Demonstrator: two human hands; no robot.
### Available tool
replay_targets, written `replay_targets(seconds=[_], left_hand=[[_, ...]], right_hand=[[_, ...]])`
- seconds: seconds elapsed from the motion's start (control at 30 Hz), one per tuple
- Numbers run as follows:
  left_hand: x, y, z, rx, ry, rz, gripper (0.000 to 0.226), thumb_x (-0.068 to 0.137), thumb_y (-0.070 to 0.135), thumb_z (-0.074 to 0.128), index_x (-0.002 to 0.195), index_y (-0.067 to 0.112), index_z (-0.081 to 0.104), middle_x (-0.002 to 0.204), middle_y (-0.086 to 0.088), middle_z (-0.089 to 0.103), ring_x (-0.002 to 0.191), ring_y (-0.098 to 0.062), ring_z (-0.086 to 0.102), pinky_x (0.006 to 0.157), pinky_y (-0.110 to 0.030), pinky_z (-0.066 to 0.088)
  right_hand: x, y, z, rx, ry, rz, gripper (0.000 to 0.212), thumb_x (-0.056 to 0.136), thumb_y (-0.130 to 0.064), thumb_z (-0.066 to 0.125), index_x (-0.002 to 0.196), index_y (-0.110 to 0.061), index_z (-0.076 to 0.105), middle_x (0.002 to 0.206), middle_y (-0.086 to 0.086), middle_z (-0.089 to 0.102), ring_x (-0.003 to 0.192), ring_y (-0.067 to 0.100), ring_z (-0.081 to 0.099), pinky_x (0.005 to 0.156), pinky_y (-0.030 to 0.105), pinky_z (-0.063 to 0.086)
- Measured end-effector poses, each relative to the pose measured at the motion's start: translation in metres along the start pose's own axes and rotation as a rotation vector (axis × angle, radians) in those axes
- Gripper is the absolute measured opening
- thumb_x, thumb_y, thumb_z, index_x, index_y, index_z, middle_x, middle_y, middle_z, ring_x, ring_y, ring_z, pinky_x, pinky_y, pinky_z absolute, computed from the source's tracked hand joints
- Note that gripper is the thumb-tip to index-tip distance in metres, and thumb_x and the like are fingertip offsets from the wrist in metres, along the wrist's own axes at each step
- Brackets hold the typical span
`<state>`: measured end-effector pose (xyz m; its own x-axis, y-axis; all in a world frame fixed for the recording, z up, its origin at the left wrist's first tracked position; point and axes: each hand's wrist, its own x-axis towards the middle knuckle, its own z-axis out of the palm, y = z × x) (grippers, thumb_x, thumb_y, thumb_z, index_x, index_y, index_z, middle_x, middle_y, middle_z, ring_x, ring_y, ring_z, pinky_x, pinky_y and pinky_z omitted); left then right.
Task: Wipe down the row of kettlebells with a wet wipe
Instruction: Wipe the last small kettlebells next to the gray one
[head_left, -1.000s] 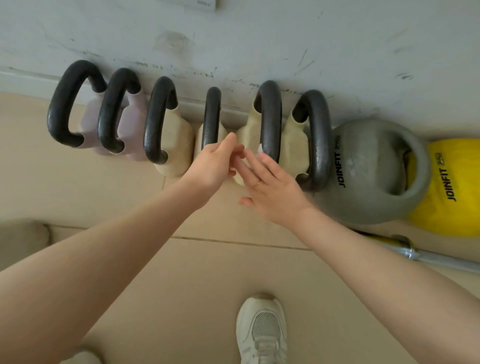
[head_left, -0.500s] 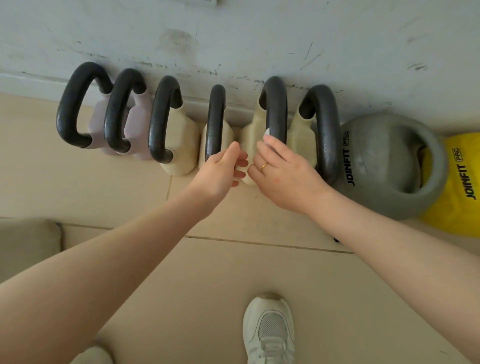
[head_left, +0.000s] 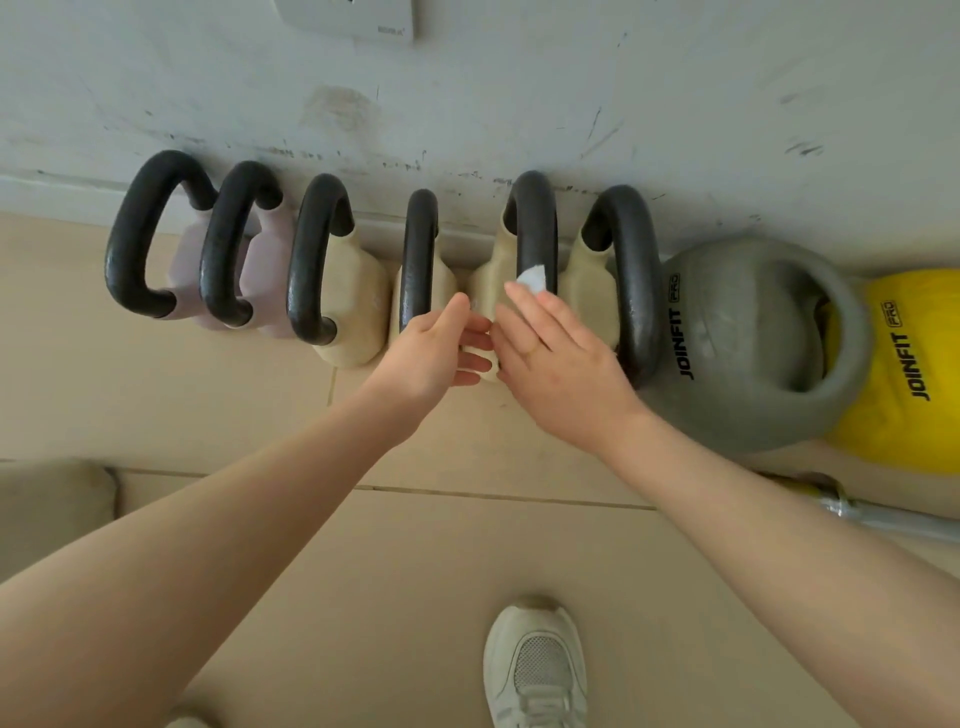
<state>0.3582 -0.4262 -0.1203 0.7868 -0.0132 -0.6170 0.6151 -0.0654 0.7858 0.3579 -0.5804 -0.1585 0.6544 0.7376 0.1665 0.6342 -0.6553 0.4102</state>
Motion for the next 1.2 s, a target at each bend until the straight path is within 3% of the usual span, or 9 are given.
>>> replay_targets(seconds=[0.23,0.33,0.43,0.57,0.67,0.73,0.9,1.07,1.2], left_hand=[[0.005,-0.01,0.001,0.055,0.009,0.019,0.044,0.098,0.038,0.029,0.104,0.013,0.064,0.095,-0.002,0.067,0.093,-0.019,0.06,0.091,-0.036,0.047],[0.006,-0.011,0.003,0.072,0.012,0.023,0.044,0.098,0.039,0.028,0.105,0.014,0.064,0.101,-0.002,0.068,0.1,-0.019,0.06,0.092,-0.034,0.046],[0.009,-0.007,0.007,0.04,0.05,0.042,0.039,0.097,0.036,0.031,0.11,0.016,0.062,0.102,0.002,0.067,0.1,-0.017,0.061,0.094,-0.036,0.045],[0.011,0.003,0.011,0.003,0.069,0.053,0.035,0.096,0.032,0.033,0.106,0.016,0.063,0.094,0.005,0.066,0.093,-0.014,0.061,0.085,-0.03,0.045],[0.01,0.006,0.016,0.0,0.033,0.089,0.036,0.097,0.029,0.031,0.098,0.016,0.066,0.091,0.005,0.068,0.086,-0.008,0.062,0.081,-0.025,0.046],[0.009,0.006,0.02,-0.01,0.032,0.095,0.035,0.097,0.028,0.032,0.09,0.019,0.066,0.088,0.005,0.068,0.084,-0.007,0.063,0.081,-0.024,0.045],[0.012,0.002,0.022,0.05,0.065,0.076,0.025,0.092,0.032,0.049,0.096,0.013,0.065,0.091,0.001,0.069,0.085,-0.011,0.062,0.073,-0.017,0.045],[0.012,-0.003,0.02,0.108,0.063,0.055,0.025,0.082,0.033,0.067,0.093,0.012,0.061,0.084,0.002,0.065,0.073,-0.007,0.055,0.063,-0.015,0.042],[0.014,0.002,0.016,0.091,0.047,0.028,0.028,0.079,0.032,0.07,0.097,0.017,0.055,0.087,0.005,0.063,0.08,-0.008,0.057,0.066,-0.017,0.04]], right_hand=[[0.022,0.029,0.001,0.228,0.008,0.028,0.039,0.094,-0.031,0.035,0.1,-0.006,0.064,0.114,0.01,0.064,0.125,0.029,0.049,0.11,0.042,0.026],[0.031,0.03,0.001,0.449,-0.065,0.14,0.042,0.092,-0.028,0.034,0.113,-0.004,0.061,0.127,0.012,0.058,0.134,0.03,0.037,0.113,0.043,0.022],[0.028,0.002,-0.006,0.651,-0.077,0.509,0.052,0.094,-0.023,0.03,0.142,-0.003,0.03,0.153,0.012,0.026,0.143,0.029,0.017,0.116,0.043,0.019],[0.024,-0.039,-0.02,0.941,-0.067,0.837,0.062,0.097,-0.011,0.036,0.148,-0.008,0.001,0.158,0.01,-0.003,0.145,0.024,0.004,0.116,0.029,0.015],[0.039,-0.022,-0.022,1.347,-0.011,1.085,0.05,0.099,-0.021,0.034,0.146,-0.015,0.018,0.152,0.006,0.027,0.138,0.019,0.028,0.113,0.026,0.023],[0.054,0.001,-0.023,1.693,-0.008,1.389,0.032,0.098,-0.038,0.032,0.119,-0.021,0.051,0.116,0.001,0.059,0.109,0.019,0.055,0.102,0.038,0.04],[0.05,0.032,-0.014,2.662,0.018,1.739,0.06,0.096,-0.052,0.026,0.109,-0.005,0.06,0.085,0.011,0.066,0.073,0.022,0.064,0.073,0.032,0.055],[0.041,0.021,-0.007,2.543,-0.026,1.686,0.042,0.097,-0.036,0.042,0.115,-0.003,0.06,0.091,0.01,0.068,0.076,0.019,0.067,0.072,0.033,0.056],[0.057,0.036,-0.012,2.465,-0.046,1.584,0.037,0.098,-0.036,0.039,0.09,-0.01,0.065,0.081,0.005,0.071,0.081,0.018,0.065,0.089,0.036,0.05]])
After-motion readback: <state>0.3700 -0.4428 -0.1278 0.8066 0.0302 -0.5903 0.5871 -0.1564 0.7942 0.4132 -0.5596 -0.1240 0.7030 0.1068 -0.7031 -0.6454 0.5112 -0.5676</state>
